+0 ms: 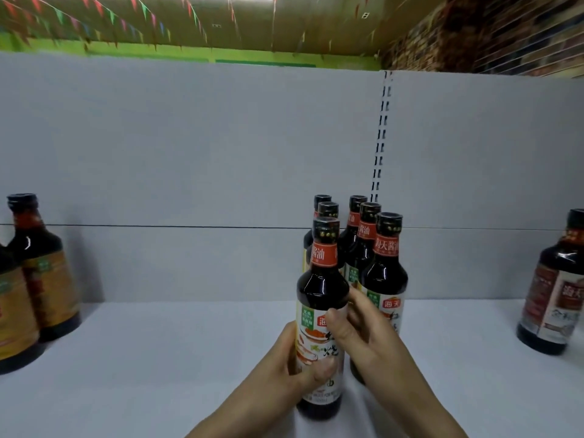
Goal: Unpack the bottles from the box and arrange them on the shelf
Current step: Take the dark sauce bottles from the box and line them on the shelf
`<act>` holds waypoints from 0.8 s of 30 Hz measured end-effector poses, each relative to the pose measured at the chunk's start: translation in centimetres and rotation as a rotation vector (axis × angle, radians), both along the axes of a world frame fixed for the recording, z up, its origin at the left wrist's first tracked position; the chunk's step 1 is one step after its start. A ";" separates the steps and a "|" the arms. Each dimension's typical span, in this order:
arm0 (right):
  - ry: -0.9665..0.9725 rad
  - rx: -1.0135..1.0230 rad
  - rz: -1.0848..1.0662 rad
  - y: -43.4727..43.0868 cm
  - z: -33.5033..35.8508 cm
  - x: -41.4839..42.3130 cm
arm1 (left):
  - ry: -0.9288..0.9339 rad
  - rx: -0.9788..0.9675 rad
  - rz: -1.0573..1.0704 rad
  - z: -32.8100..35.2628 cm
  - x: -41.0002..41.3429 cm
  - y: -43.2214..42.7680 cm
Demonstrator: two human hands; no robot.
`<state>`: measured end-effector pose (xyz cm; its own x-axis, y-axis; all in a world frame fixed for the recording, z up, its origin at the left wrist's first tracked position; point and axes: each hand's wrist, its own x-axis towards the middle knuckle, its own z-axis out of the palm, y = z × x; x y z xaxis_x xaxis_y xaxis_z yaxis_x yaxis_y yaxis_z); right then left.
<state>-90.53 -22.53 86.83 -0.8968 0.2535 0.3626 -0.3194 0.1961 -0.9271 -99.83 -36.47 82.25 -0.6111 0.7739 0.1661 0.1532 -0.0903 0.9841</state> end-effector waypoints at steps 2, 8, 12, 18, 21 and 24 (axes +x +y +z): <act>-0.008 0.031 -0.029 -0.1 0.1 0.2 | 0.024 -0.027 -0.011 0.1 -0.2 0.0; -0.054 0.153 -0.188 -0.3 0.1 0.8 | 0.040 -0.059 -0.006 0.2 -0.4 0.3; -0.065 0.248 -0.282 -0.1 -0.2 1.2 | 0.038 -0.065 0.024 0.4 -0.2 0.4; -0.052 0.339 -0.407 0.7 -0.6 1.9 | 0.059 -0.072 0.135 1.1 0.6 0.6; -0.025 0.355 -0.461 1.2 -0.8 2.4 | 0.062 -0.084 0.167 1.5 0.9 0.7; -0.013 0.324 -0.531 2.2 -0.9 2.9 | 0.062 -0.086 0.209 1.7 0.8 1.0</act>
